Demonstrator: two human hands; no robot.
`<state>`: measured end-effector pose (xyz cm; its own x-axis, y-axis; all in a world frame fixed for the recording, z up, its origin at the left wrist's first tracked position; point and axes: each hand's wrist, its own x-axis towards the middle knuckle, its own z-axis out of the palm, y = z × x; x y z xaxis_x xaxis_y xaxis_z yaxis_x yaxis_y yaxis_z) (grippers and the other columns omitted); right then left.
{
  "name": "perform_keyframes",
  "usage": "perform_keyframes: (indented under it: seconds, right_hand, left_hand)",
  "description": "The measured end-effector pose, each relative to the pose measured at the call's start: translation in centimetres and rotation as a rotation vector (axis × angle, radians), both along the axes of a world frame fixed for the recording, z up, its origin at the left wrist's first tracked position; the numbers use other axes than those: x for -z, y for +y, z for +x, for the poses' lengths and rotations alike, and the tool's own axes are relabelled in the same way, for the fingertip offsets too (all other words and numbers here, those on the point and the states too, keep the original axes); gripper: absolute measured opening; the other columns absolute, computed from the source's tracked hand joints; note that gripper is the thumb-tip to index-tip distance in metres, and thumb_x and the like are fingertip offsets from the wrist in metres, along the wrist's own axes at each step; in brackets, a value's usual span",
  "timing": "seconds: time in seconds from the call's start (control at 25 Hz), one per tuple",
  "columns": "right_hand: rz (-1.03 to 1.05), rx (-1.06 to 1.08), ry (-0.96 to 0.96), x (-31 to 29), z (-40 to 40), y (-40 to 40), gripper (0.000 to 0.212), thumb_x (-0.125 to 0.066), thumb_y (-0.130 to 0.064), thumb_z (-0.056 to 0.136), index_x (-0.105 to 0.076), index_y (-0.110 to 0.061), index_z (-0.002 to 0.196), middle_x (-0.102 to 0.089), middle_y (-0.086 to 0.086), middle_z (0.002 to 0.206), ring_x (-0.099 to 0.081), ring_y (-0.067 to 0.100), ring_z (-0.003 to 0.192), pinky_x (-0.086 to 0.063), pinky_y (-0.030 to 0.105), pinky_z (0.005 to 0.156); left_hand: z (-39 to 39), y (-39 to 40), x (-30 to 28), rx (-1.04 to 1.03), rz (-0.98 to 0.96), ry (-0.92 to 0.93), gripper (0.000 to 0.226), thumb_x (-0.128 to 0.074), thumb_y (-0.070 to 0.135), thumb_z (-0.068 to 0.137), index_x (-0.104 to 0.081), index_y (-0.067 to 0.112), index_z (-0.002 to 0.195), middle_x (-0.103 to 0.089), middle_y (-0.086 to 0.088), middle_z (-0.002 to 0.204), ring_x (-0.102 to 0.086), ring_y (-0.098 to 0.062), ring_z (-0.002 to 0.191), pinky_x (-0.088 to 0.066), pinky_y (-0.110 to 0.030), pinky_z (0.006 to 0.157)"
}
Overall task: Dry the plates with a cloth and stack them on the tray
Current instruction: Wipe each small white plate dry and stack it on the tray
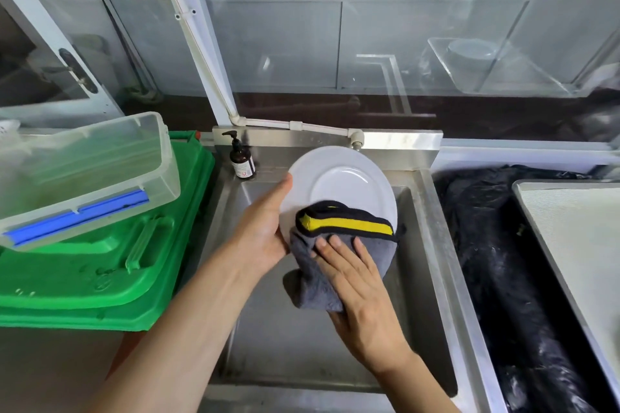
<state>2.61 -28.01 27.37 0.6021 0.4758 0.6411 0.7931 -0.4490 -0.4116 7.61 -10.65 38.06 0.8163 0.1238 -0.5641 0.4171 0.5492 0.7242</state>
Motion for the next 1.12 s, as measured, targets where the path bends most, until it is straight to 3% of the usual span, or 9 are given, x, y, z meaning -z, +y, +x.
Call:
perform_keyframes:
  seconds: [0.08,0.2,0.32,0.44,0.56,0.72,0.8,0.96,1.12]
  right_hand:
    - [0.073,0.065,0.082,1.1,-0.2,-1.2,0.056,-0.045,-0.03,0.108,-0.026,-0.028,0.161,-0.029,-0.012,0.166,-0.031,0.016,0.153,-0.019,0.046,0.127]
    - [0.313,0.272,0.401,1.5,0.2,-2.3,0.068,-0.053,-0.028,0.1,-0.022,-0.045,0.159,-0.026,-0.022,0.165,-0.026,0.008,0.153,-0.022,0.04,0.123]
    - [0.476,0.377,0.534,0.7,1.5,-2.3,0.065,-0.05,-0.041,0.096,-0.03,-0.039,0.158,-0.043,-0.015,0.159,-0.04,0.007,0.147,-0.035,0.037,0.117]
    - [0.581,0.459,0.631,-1.5,4.9,-2.4,0.063,-0.046,-0.055,0.095,-0.045,-0.025,0.151,-0.059,0.001,0.146,-0.053,0.019,0.137,-0.045,0.049,0.111]
    - [0.443,0.351,0.483,-3.9,6.0,-1.4,0.062,-0.049,-0.041,0.1,-0.033,-0.026,0.158,-0.041,-0.005,0.161,-0.037,0.015,0.15,-0.032,0.048,0.122]
    - [0.123,-0.03,0.158,-4.6,4.2,1.3,0.063,-0.048,-0.029,0.104,-0.026,-0.017,0.161,-0.026,0.001,0.169,-0.023,0.021,0.156,-0.017,0.045,0.128]
    - [0.133,-0.017,0.161,-4.4,4.3,1.5,0.061,-0.049,-0.025,0.102,-0.029,-0.018,0.16,-0.028,0.001,0.168,-0.024,0.018,0.156,-0.018,0.044,0.128]
    - [0.315,0.213,0.36,-4.3,4.4,2.4,0.065,-0.047,-0.028,0.101,-0.022,-0.028,0.161,-0.019,-0.02,0.166,-0.017,0.005,0.155,-0.016,0.041,0.127]
    - [0.145,0.028,0.151,-2.4,2.0,3.1,0.076,-0.061,-0.014,0.096,-0.024,-0.021,0.162,-0.029,-0.001,0.167,-0.027,0.021,0.155,-0.018,0.046,0.127]
  left_hand:
    - [-0.1,0.2,-0.2,0.04,-0.015,-0.052,0.057,-0.055,0.046,0.095,-0.057,0.01,0.139,-0.065,-0.02,0.131,-0.059,-0.039,0.125,-0.042,-0.056,0.11]
    - [-0.2,0.5,0.1,0.086,0.04,-0.105,0.06,-0.058,0.048,0.089,-0.058,0.014,0.138,-0.066,-0.015,0.132,-0.059,-0.036,0.126,-0.041,-0.058,0.11]
    - [-0.8,0.6,0.3,0.139,0.082,-0.108,0.055,-0.059,0.049,0.091,-0.062,0.017,0.135,-0.068,-0.013,0.13,-0.063,-0.033,0.123,-0.044,-0.055,0.108]
    - [-1.2,0.3,0.2,0.157,0.087,-0.13,0.053,-0.063,0.049,0.086,-0.066,0.02,0.13,-0.071,-0.009,0.126,-0.066,-0.03,0.118,-0.049,-0.051,0.103]
    - [-1.1,-0.7,-0.2,0.1,0.071,-0.158,0.049,-0.063,0.042,0.09,-0.065,0.014,0.13,-0.072,-0.011,0.123,-0.068,-0.029,0.115,-0.051,-0.046,0.1]
    - [-0.7,-1.1,-0.4,-0.055,0.047,-0.15,0.031,-0.057,0.022,0.1,-0.068,0.005,0.124,-0.07,-0.02,0.123,-0.066,-0.032,0.115,-0.049,-0.045,0.106]
    - [-0.7,-0.8,-0.4,-0.053,0.012,-0.139,0.03,-0.056,0.023,0.1,-0.069,0.008,0.122,-0.07,-0.02,0.122,-0.065,-0.034,0.118,-0.049,-0.047,0.105]
    - [-0.5,-1.0,-0.7,-0.045,0.081,-0.119,0.027,-0.058,0.029,0.1,-0.071,0.012,0.116,-0.073,-0.017,0.118,-0.069,-0.033,0.111,-0.051,-0.048,0.101]
    - [0.1,-1.0,-1.1,-0.097,0.088,-0.113,0.023,-0.065,0.029,0.095,-0.08,0.015,0.085,-0.077,-0.015,0.101,-0.075,-0.024,0.084,-0.062,-0.033,0.073]
